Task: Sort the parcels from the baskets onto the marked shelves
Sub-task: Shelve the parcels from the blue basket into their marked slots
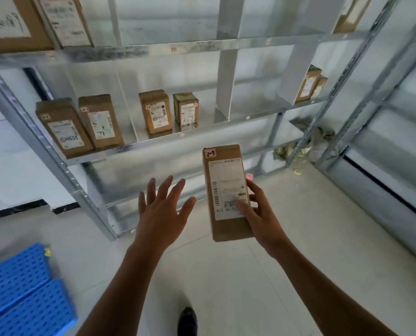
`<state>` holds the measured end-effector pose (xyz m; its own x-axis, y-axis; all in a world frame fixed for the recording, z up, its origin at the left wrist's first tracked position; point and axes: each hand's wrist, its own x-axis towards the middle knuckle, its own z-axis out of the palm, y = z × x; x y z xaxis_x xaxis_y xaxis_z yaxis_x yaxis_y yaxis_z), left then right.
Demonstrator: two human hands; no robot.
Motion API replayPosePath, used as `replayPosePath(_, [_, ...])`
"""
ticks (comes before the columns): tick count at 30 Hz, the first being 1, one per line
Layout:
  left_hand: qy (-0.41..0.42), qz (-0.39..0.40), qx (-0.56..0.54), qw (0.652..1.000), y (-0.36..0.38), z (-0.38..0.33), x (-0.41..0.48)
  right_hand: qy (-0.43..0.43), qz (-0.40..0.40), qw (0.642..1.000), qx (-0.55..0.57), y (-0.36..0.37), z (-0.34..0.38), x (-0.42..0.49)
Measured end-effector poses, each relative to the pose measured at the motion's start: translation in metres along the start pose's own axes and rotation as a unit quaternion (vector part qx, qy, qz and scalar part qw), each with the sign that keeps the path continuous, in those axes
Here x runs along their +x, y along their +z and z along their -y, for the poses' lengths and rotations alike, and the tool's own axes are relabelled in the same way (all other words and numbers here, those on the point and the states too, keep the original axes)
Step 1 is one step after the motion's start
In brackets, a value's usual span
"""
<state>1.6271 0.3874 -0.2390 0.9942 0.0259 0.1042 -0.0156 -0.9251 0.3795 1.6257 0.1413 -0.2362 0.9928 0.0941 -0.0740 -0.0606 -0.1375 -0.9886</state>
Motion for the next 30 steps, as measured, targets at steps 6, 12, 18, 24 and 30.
replayPosePath(6, [0.037, 0.018, -0.010, 0.999, 0.006, 0.003, 0.078, 0.009, -0.039, 0.999, 0.012, -0.010, 0.006, 0.055])
replayPosePath(12, [0.066, 0.022, 0.015, 0.997, 0.015, -0.025, 0.137, 0.016, -0.080, 0.996, 0.017, -0.034, 0.011, 0.091])
replayPosePath(18, [0.099, 0.011, 0.023, 0.995, 0.026, -0.073, 0.197, -0.005, -0.108, 0.993, 0.044, -0.076, 0.022, 0.135])
replayPosePath(24, [0.115, -0.011, 0.050, 0.992, 0.034, -0.136, 0.250, -0.044, -0.102, 0.991, 0.070, -0.139, 0.019, 0.189])
replayPosePath(30, [0.091, -0.029, 0.056, 0.994, 0.049, -0.209, 0.293, -0.067, -0.072, 0.992, 0.078, -0.219, 0.018, 0.242])
